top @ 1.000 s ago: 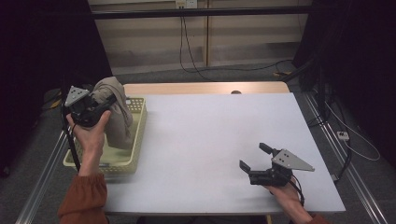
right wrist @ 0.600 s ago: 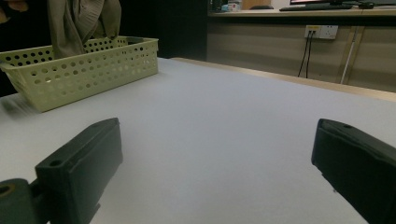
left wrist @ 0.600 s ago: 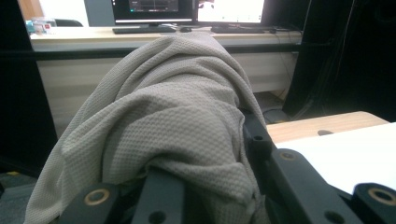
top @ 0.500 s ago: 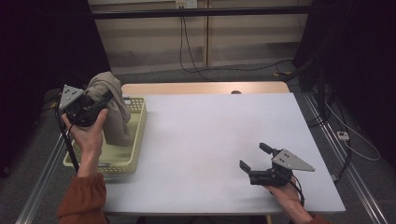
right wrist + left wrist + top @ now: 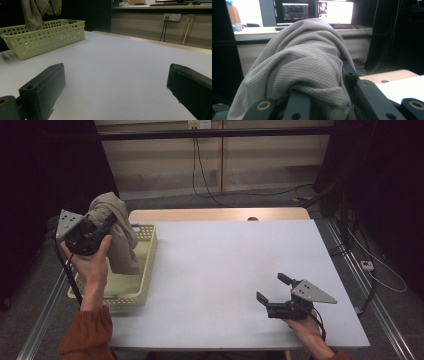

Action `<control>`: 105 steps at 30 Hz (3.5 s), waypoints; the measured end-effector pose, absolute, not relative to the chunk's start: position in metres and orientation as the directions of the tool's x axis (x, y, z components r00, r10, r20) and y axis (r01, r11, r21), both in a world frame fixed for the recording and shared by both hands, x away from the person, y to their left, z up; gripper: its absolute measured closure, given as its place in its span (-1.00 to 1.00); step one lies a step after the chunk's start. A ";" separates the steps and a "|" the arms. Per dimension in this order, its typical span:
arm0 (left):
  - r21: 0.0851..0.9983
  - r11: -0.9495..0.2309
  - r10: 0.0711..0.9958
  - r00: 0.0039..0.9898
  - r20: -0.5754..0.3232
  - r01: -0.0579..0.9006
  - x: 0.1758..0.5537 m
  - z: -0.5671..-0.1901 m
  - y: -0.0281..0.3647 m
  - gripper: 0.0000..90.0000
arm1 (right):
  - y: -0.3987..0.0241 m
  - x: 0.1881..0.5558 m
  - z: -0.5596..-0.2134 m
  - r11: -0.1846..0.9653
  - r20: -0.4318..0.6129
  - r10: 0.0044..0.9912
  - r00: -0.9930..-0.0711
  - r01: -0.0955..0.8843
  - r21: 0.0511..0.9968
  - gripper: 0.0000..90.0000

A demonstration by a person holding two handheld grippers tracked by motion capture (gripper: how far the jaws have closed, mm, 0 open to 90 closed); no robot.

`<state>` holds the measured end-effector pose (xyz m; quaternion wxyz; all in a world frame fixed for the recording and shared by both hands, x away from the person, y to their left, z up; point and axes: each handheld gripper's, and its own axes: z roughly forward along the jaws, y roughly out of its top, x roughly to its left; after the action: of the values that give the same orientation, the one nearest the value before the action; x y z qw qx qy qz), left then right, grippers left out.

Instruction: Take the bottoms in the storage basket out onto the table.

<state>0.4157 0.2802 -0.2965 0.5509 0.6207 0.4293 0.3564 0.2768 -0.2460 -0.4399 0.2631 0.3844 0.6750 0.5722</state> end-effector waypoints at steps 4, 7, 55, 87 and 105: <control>0.992 -0.018 0.924 0.381 -0.031 0.124 0.413 -0.292 0.281 0.67 | -0.246 0.277 -0.440 0.048 0.086 0.820 -0.566 0.219 0.975 -0.95; 0.994 -0.009 0.923 0.384 -0.035 0.112 0.410 -0.289 0.281 0.67 | -0.246 0.277 -0.440 0.049 0.084 0.820 -0.566 0.216 0.975 -0.95; 0.998 -0.013 0.845 0.534 -0.022 0.061 0.389 -0.259 0.242 0.67 | -0.246 0.277 -0.440 0.043 0.095 0.818 -0.568 0.224 0.974 -0.95; 0.995 -0.053 0.786 0.618 -0.008 0.081 0.399 -0.254 0.196 0.67 | -0.245 0.276 -0.440 0.062 0.073 0.816 -0.574 0.212 0.975 -0.96; 0.995 -0.057 0.748 0.663 -0.013 0.084 0.402 -0.253 0.168 0.67 | -0.245 0.276 -0.440 0.064 0.071 0.813 -0.578 0.209 0.976 -0.96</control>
<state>0.4018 0.1680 -0.2528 0.6136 0.6746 0.3085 0.2707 0.2764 -0.2449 -0.4399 0.2639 0.3758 0.6800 0.5716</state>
